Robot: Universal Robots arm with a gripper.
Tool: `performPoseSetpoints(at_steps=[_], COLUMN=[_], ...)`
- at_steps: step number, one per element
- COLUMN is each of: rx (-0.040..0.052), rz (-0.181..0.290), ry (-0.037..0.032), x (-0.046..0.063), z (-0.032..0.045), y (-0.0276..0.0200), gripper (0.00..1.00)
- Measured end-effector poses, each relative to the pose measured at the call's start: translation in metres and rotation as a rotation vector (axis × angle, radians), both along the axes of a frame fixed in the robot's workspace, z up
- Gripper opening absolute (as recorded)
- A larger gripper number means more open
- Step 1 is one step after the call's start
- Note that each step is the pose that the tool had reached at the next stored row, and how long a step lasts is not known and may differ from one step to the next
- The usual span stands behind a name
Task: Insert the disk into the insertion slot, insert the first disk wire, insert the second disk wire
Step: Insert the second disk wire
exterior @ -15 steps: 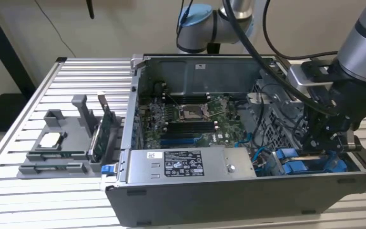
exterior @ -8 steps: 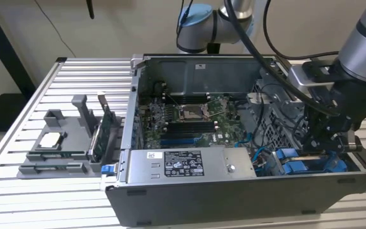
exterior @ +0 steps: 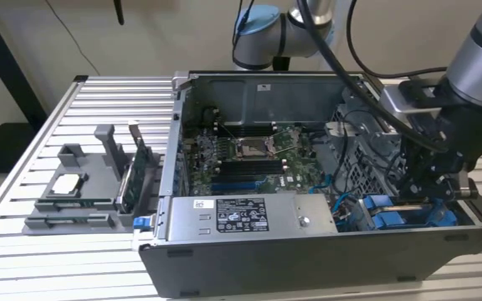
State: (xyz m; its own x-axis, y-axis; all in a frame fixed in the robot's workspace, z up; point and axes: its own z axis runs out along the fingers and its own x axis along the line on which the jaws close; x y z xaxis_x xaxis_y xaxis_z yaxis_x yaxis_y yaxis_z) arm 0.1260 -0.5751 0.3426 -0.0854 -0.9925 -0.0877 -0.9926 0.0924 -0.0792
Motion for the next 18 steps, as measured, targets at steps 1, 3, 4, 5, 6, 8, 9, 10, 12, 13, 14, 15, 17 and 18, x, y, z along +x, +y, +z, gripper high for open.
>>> performPoseSetpoints(at_steps=[1, 3, 4, 5, 6, 8, 9, 10, 12, 13, 14, 15, 17, 18], rx=[0.0000, 0.0000, -0.0002, -0.0003, -0.0002, -0.0002, -0.0001, 0.0000, 0.0000, -0.0001, -0.0002, -0.0002, -0.0002, -0.0002], rz=[0.000, 0.001, 0.002, 0.003, 0.004, 0.006, 0.007, 0.008, 0.010, 0.012, 0.013, 0.015, 0.019, 0.021], ry=[-0.0001, -0.0006, -0.0008, -0.0009, -0.0009, -0.0009, -0.0010, -0.0009, -0.0010, -0.0011, -0.0015, -0.0022, -0.0029, -0.0031], x=[-0.0003, -0.0006, -0.0006, -0.0007, -0.0007, -0.0007, -0.0007, -0.0007, -0.0007, -0.0007, -0.0007, -0.0007, -0.0006, -0.0006], z=[0.0002, 0.0002, 0.0003, 0.0003, 0.0003, 0.0003, 0.0003, 0.0002, 0.0002, 0.0001, 0.0000, -0.0001, -0.0004, -0.0006], y=[0.0000, 0.0000, -0.0002, -0.0005, -0.0009, -0.0012, -0.0012, -0.0013, -0.0013, -0.0013, -0.0014, -0.0014, -0.0013, -0.0013], gripper=[0.16, 0.16, 0.16, 0.16, 0.16, 0.16, 0.16, 0.16, 0.16, 0.16, 0.16, 0.16, 0.16, 0.16])
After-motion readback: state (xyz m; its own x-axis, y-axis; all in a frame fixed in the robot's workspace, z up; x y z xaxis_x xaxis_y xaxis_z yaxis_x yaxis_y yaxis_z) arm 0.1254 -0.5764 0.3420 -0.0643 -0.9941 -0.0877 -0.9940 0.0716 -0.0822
